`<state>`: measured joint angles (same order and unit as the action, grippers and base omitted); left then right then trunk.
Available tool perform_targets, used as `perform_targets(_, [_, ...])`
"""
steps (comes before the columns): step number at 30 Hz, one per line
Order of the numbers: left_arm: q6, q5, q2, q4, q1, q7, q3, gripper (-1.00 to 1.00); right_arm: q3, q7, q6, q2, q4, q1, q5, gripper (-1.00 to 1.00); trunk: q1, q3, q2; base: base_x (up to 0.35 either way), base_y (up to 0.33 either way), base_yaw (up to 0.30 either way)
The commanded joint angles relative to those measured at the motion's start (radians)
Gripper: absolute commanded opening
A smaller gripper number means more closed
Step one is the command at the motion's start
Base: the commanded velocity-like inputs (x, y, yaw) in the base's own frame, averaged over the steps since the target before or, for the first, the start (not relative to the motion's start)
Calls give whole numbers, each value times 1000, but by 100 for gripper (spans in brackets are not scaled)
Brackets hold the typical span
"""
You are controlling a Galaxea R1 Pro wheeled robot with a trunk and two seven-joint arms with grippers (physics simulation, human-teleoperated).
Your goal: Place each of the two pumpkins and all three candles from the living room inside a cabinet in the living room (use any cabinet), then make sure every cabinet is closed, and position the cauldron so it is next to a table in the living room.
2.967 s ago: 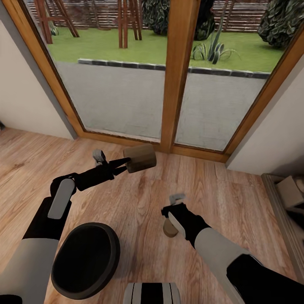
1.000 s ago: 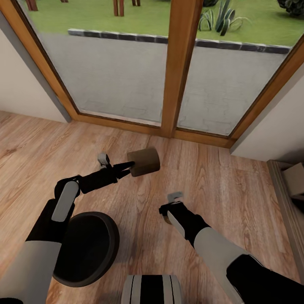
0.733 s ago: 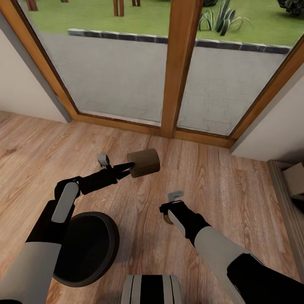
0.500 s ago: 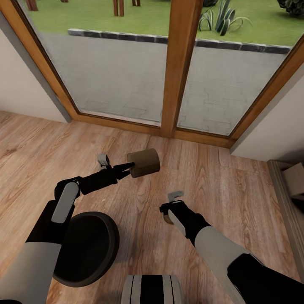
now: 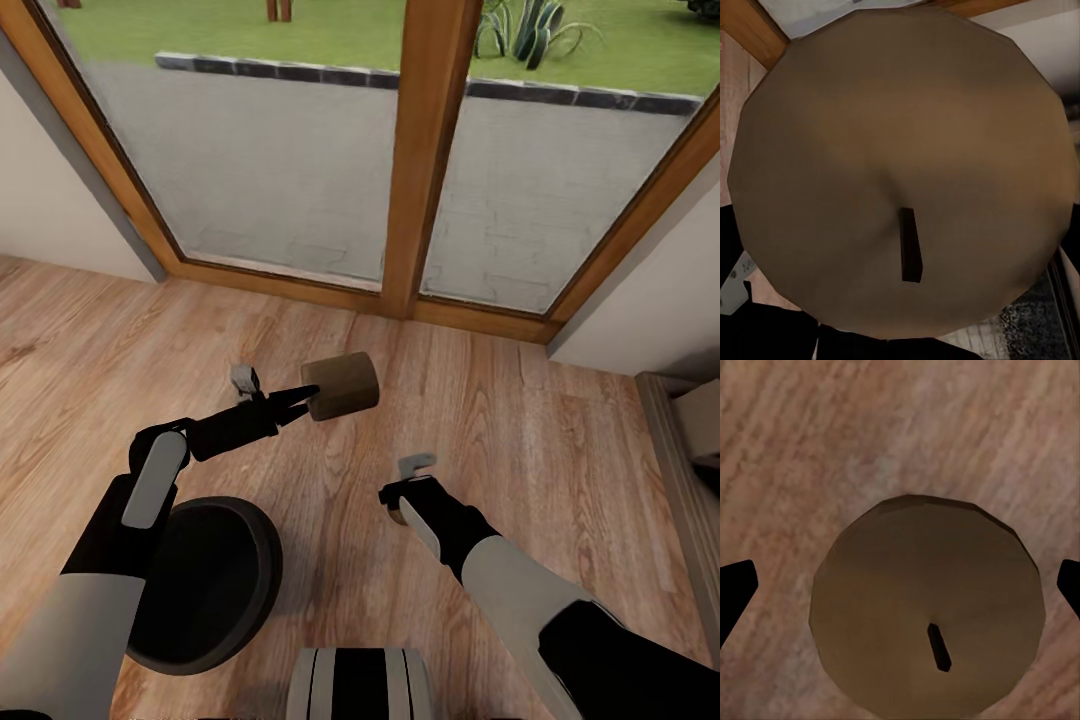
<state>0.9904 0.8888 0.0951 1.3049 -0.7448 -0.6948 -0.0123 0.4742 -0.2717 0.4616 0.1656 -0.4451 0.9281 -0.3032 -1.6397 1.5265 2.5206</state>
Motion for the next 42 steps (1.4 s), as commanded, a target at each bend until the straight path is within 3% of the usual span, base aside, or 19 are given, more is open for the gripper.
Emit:
perform_targets(1, [1, 4, 0, 0, 0, 0, 0, -100, 0, 0, 0, 0, 0, 0, 0, 100, 0, 0, 0, 0, 0, 0])
perform_targets(16, [1, 4, 0, 0, 0, 0, 0, -100, 0, -2, 0, -1, 1, 0, 1, 100, 0, 0, 0, 0, 0, 0])
perform_targets(22, [1, 4, 0, 0, 0, 0, 0, -100, -1, -4, 0, -1, 5, 0, 1, 100, -3, 23, 1, 0, 0, 0])
perform_targets(42, [2, 4, 0, 0, 0, 0, 0, -100, -3, -6, 0, -3, 8, 0, 2, 100, -3, 23, 1, 0, 0, 0])
